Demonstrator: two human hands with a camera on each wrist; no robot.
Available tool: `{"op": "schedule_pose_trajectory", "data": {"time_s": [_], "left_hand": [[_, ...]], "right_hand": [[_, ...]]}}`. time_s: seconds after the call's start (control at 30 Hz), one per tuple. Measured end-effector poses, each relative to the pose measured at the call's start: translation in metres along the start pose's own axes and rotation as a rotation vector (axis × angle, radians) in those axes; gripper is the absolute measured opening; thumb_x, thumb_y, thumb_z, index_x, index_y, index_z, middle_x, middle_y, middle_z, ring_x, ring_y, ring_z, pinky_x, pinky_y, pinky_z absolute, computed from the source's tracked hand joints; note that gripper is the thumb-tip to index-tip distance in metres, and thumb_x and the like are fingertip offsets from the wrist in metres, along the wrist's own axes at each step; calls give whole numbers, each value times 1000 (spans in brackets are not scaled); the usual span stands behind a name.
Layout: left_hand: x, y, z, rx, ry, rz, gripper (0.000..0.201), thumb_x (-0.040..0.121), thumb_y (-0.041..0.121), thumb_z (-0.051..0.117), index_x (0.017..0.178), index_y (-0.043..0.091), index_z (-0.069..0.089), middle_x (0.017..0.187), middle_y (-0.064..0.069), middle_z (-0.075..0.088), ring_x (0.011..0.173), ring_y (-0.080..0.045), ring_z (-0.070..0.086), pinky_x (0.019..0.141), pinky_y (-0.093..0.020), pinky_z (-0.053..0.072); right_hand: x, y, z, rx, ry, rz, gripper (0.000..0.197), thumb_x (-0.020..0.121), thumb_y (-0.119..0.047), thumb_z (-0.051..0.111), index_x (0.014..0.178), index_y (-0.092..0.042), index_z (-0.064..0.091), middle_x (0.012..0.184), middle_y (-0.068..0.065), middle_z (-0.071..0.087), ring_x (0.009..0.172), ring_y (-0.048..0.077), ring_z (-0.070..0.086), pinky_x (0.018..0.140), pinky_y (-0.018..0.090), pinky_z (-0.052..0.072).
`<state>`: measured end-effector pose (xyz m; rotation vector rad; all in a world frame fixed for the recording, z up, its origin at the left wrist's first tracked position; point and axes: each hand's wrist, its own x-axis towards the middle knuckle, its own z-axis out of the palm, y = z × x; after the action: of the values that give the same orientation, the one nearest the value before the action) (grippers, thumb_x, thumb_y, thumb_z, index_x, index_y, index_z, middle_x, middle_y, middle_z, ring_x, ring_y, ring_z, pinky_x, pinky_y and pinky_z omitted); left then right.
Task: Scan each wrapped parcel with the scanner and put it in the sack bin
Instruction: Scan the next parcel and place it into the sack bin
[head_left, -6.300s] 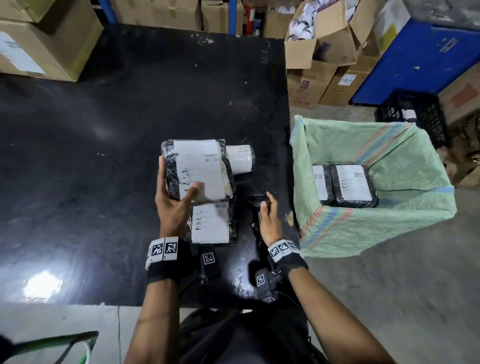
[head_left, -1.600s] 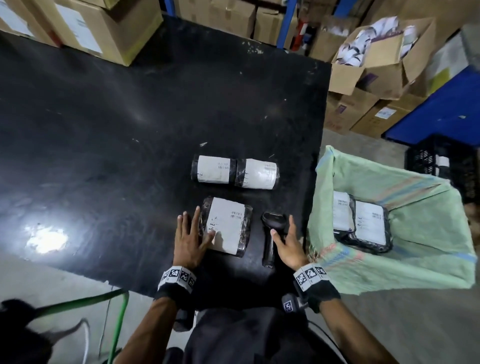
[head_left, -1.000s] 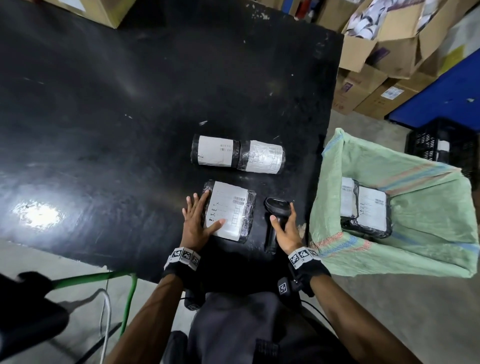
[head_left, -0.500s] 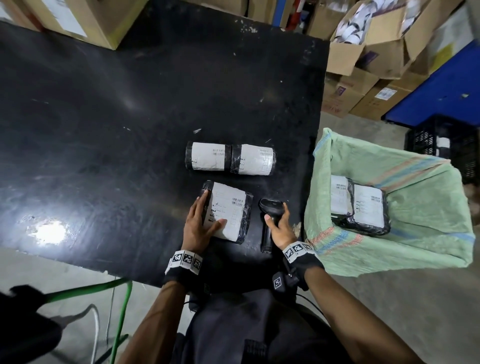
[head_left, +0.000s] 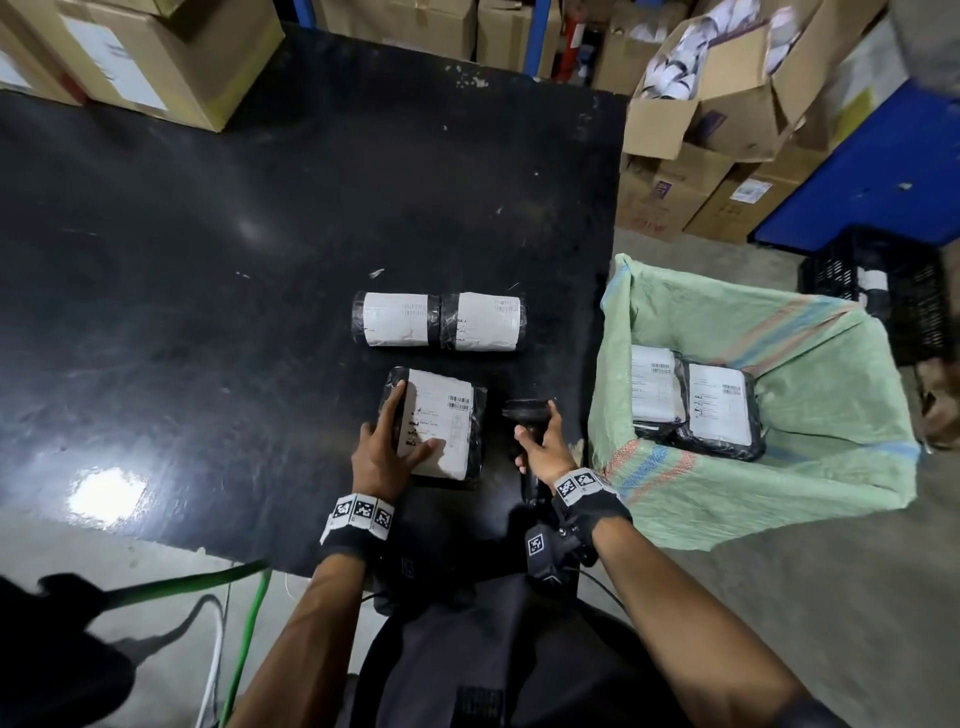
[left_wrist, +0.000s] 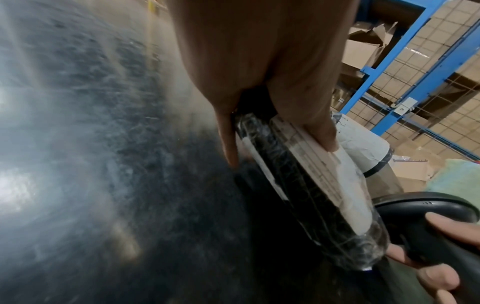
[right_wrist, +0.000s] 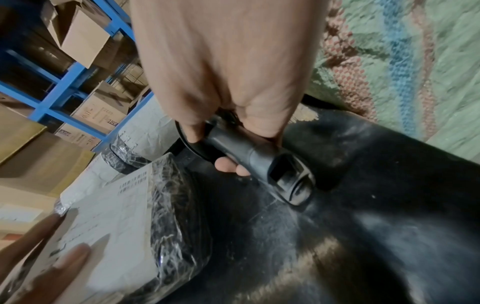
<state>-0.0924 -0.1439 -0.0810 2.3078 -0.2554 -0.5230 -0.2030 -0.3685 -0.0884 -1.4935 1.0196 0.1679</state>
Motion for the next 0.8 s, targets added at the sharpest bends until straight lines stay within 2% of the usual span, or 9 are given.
{"op": "schedule_pose_trajectory", "data": {"time_s": [0.1, 0.2, 0.3, 0.4, 0.47, 0.5, 0.57, 0.63, 0.8], "left_hand": [[3, -4, 3, -90, 12, 32, 98, 75, 55, 85, 158, 44, 34, 120, -11, 68, 98, -25, 60, 89, -33, 48], [18, -17, 10, -186, -47, 65, 99, 66, 79, 77, 153, 53, 38, 116, -1, 75, 101, -28, 69, 96, -47, 58], [29, -13, 11, -185, -40, 104, 96, 68, 75, 79, 152, 57, 37, 130, -2, 70, 117, -29, 67, 106, -50, 54], [21, 22, 1, -203, 7, 164, 96, 69, 76, 77, 153, 54, 37, 134, 5, 60, 127, -21, 60, 112, -36, 49], [20, 41, -6, -209, 41, 201, 96, 70, 72, 76, 155, 49, 39, 127, 15, 57, 115, -17, 57, 103, -14, 43], [20, 53, -10, -225, 55, 229, 95, 71, 68, 76, 155, 46, 40, 126, 15, 59, 111, -18, 56, 100, -13, 43], [23, 75, -15, -288, 61, 274, 92, 74, 59, 81, 155, 39, 43, 130, 1, 66, 116, -23, 62, 105, -31, 53], [28, 96, -20, -342, 74, 309, 89, 76, 50, 85, 155, 35, 46, 136, -10, 64, 128, -27, 61, 111, -48, 51], [39, 152, -30, -445, 48, 386, 89, 81, 37, 85, 158, 36, 39, 146, 5, 58, 135, -11, 56, 116, -40, 47]], "right_hand": [[3, 6, -12, -35, -21, -4, 83, 99, -26, 58, 158, -30, 0, 140, 11, 49, 39, 5, 54, 45, 22, 49], [0, 6, -21, -73, -11, -25, 80, 98, -28, 58, 157, -31, 4, 142, 12, 52, 39, 3, 53, 46, 24, 48], [-9, -4, -32, -50, -1, -73, 78, 100, -24, 56, 157, -28, 3, 131, 17, 62, 39, 3, 51, 46, 23, 47], [-18, -24, -45, -56, -1, -148, 81, 100, -28, 56, 158, -26, 0, 121, 14, 68, 47, 9, 54, 53, 28, 49], [-26, -41, -55, -41, 3, -216, 82, 100, -30, 55, 159, -25, -3, 121, 11, 67, 53, 12, 55, 59, 31, 52], [-32, -51, -59, -25, 5, -250, 82, 100, -31, 55, 158, -25, -3, 123, 10, 66, 54, 12, 55, 61, 30, 53], [-44, -71, -66, 19, 14, -321, 81, 100, -32, 54, 158, -26, -2, 122, 10, 66, 56, 13, 54, 63, 30, 53], [-58, -91, -73, 71, 31, -389, 80, 99, -36, 55, 158, -29, 2, 125, 9, 64, 58, 13, 54, 65, 29, 52], [-96, -141, -89, 234, 36, -504, 81, 91, -50, 60, 156, -35, 14, 130, 8, 60, 63, 14, 55, 65, 26, 50]]}}
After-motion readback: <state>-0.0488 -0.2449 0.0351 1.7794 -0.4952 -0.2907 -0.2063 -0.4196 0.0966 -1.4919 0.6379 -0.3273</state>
